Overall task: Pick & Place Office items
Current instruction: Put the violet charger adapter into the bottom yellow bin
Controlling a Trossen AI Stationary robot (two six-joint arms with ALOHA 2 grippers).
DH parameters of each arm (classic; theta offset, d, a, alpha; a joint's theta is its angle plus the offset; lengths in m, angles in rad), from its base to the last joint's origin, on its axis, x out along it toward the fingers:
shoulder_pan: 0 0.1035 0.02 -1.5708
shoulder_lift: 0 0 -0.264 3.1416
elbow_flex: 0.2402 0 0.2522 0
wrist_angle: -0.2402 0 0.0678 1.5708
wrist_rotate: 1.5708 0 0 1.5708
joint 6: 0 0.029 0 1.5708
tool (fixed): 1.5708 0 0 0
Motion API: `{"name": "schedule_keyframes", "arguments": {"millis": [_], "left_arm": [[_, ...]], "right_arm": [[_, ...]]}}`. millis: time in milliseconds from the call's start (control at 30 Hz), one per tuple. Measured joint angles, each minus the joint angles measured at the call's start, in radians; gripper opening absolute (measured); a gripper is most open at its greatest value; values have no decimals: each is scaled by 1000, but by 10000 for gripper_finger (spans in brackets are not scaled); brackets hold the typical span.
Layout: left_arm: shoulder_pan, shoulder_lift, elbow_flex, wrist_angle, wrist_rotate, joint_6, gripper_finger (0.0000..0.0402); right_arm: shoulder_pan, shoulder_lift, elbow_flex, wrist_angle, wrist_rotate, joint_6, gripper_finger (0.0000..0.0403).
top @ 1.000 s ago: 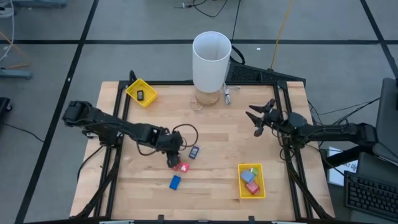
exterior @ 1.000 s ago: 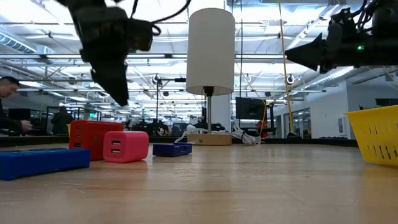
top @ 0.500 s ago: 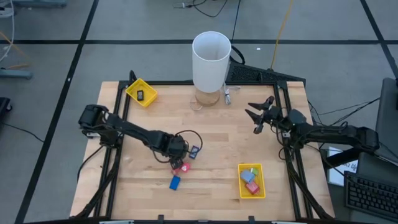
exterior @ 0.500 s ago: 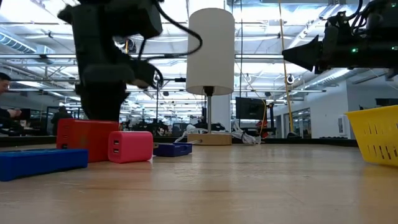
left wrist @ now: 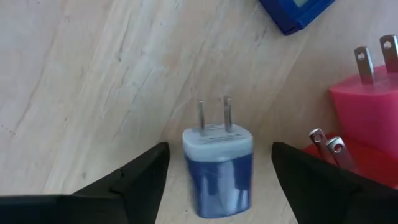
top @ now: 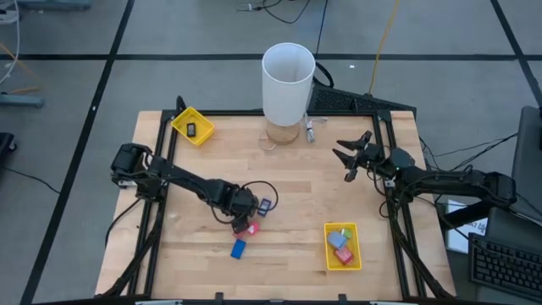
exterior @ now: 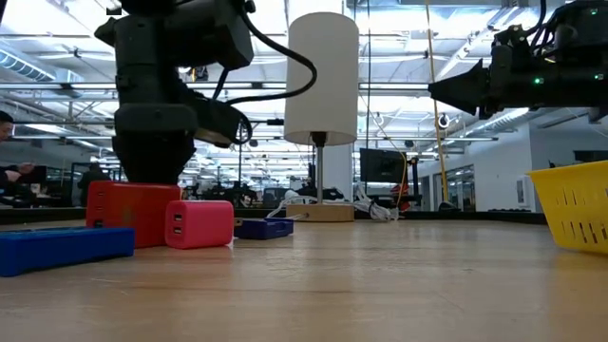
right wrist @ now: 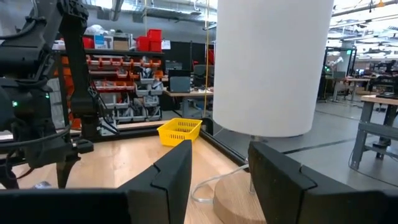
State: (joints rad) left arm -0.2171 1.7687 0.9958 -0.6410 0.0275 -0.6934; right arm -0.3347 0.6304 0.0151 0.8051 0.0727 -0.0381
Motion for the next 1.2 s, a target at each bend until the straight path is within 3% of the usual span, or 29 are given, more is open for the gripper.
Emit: {"name": "schedule_keyframes", "arguments": {"millis": [500, 800, 1067, 1200], "left_arm": [[1, -19, -4, -70, 52, -93, 216], [20, -21, -5, -68, 54, -25, 130], [39, -23, -3, -68, 55, 31, 130], [36, -52, 12, -72, -12, 48, 130]], "right_arm": [[0, 6, 0, 4, 0, 0, 146], [0, 6, 0, 5, 0, 0, 146], [0, 6, 0, 5, 0, 0, 146], [0, 6, 0, 5, 0, 0, 146]]}}
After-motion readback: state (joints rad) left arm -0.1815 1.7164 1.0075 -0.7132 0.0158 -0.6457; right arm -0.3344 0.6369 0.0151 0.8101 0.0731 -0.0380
